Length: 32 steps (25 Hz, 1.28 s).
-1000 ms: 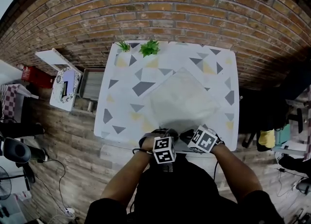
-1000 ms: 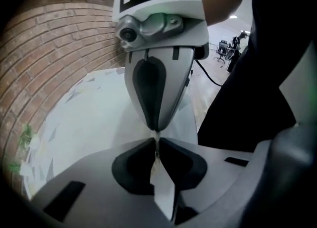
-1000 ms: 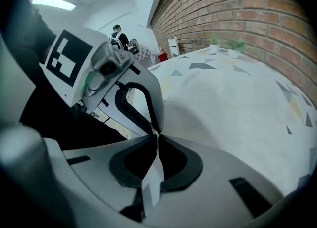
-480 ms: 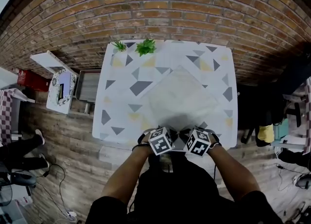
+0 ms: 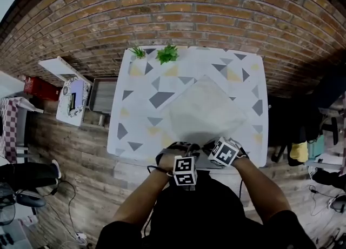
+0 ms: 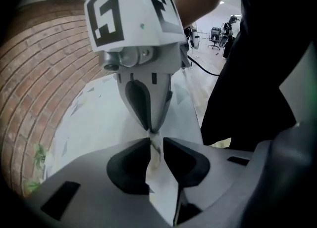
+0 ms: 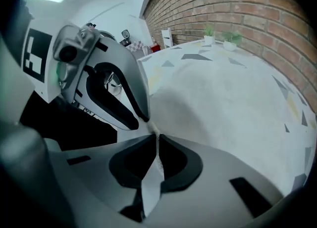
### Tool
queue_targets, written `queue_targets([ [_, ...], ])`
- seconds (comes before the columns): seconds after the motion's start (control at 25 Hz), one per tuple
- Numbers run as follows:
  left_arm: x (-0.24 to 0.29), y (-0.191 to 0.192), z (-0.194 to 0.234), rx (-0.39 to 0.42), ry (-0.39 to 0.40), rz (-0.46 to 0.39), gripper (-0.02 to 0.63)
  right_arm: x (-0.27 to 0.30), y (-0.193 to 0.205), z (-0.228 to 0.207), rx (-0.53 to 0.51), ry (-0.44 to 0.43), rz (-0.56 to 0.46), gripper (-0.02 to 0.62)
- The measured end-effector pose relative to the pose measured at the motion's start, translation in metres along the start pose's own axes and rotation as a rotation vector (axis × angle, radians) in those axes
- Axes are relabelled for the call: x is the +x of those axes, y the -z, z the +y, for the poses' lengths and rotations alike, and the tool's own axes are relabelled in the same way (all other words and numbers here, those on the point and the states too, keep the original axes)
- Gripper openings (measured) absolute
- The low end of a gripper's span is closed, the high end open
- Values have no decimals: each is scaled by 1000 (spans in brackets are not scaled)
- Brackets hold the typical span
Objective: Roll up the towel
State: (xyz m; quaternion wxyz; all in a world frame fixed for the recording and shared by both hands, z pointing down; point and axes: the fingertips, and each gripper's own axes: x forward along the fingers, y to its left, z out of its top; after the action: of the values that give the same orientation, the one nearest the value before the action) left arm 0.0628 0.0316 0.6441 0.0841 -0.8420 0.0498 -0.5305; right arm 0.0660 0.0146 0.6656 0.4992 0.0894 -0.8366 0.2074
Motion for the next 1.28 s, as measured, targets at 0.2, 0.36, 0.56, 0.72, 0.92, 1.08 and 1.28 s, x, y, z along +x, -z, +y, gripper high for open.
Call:
queue_targets([
  [0.2,7,4,8,0,-21,40,97,0,0,2,1,-17,-11,37],
  [0.36,-1,-3,8,43,-65,37,97,2,0,-2,7,-28,-30,37],
  [0.56,7,-3,1,77,-68,83,98,2,1,-3,-12,-48,-31,37],
  [0.72,16,7,2,17,-60,124,97,-5,-4,2,-37,-38,-75,43],
  [0.92,23,13,5,-130,-48,99,97,-28,-14,9,-188,75,-159,89],
  [1.08,21,11,7,-190,-5,71,95,-24,-8,21,-295,112,-137,89],
  [1.28,22,12,9,-198,36,40,86,-8,3,10,-276,174,-60,106],
])
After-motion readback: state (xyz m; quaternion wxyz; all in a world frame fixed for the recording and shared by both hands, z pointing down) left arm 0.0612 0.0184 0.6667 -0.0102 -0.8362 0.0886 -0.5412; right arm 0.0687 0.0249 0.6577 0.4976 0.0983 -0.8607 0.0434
